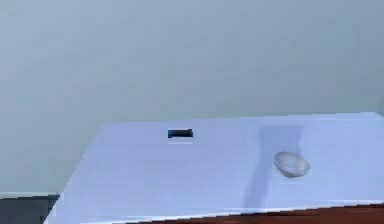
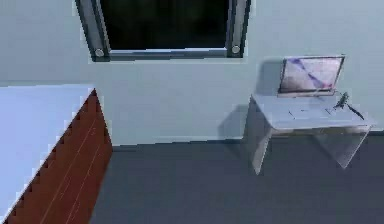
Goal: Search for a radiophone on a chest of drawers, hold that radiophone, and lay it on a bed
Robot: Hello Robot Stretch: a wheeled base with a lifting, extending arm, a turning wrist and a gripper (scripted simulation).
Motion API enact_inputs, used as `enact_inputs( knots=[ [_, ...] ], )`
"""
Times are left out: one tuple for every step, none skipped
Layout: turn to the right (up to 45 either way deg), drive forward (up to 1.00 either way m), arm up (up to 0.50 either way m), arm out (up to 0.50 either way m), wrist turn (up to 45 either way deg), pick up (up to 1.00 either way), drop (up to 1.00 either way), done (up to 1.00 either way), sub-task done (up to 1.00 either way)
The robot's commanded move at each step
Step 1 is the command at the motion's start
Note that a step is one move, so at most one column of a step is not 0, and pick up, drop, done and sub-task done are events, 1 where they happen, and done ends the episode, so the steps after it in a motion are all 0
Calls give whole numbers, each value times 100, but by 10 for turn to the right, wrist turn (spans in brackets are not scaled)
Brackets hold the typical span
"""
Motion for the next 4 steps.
enact_inputs(
  knots=[
    [-450, 0, 0, 0, 0, 0, 0, 0, 0],
    [-180, 0, 0, 0, 0, 0, 0, 0, 0],
    [0, 65, 0, 0, 0, 0, 0, 0, 0],
    [90, 0, 0, 0, 0, 0, 0, 0, 0]
  ],
)
